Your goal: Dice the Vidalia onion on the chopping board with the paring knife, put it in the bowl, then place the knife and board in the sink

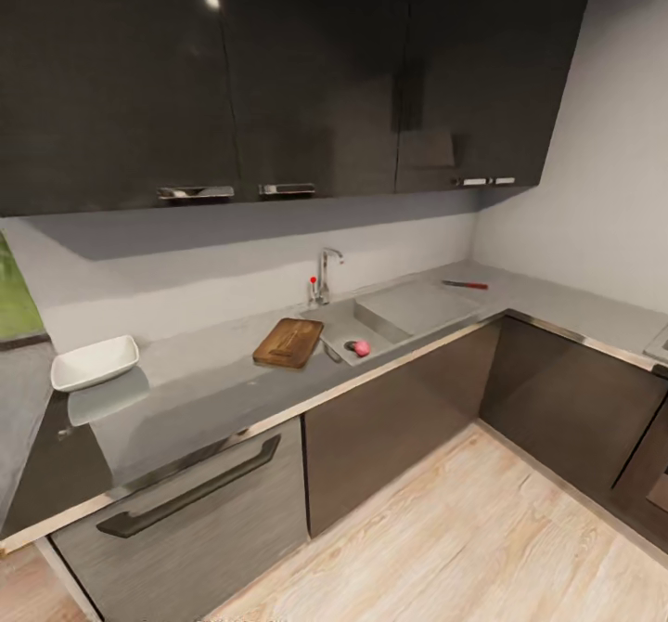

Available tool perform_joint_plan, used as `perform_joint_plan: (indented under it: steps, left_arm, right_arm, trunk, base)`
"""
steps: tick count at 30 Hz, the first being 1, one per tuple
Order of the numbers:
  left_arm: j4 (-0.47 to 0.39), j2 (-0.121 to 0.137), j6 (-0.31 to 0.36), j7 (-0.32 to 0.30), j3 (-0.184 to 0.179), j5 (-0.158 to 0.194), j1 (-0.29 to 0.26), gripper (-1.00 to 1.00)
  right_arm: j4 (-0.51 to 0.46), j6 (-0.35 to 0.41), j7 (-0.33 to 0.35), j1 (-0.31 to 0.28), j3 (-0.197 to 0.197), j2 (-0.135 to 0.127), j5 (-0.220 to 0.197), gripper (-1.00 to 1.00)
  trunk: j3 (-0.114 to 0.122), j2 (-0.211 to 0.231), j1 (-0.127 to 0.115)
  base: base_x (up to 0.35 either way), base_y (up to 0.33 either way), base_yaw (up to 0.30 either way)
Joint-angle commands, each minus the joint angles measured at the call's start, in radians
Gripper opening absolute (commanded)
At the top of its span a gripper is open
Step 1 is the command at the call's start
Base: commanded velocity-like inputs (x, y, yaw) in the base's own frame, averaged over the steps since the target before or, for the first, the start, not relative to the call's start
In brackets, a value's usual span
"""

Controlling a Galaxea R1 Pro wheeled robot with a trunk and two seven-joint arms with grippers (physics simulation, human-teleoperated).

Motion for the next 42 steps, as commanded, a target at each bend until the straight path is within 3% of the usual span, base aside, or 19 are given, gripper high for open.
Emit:
perform_joint_plan:
  steps: [1, 42]
  left_arm:
    - [0.000, 0.000, -0.002, 0.000, 0.001, 0.001, 0.000, 1.00]
    - [0.000, 0.000, -0.002, 0.000, 0.004, 0.001, 0.000, 1.00]
  right_arm:
    - [0.000, -0.003, -0.003, 0.000, 0.000, 0.001, 0.000, 1.00]
    - [0.000, -0.003, -0.003, 0.000, 0.001, 0.001, 0.001, 1.00]
  trunk:
    - [0.002, 0.006, -0.004]
    - [0.130, 0.293, -0.161]
  base:
    - [0.000, 0.000, 0.249]
    - [0.000, 0.000, 0.249]
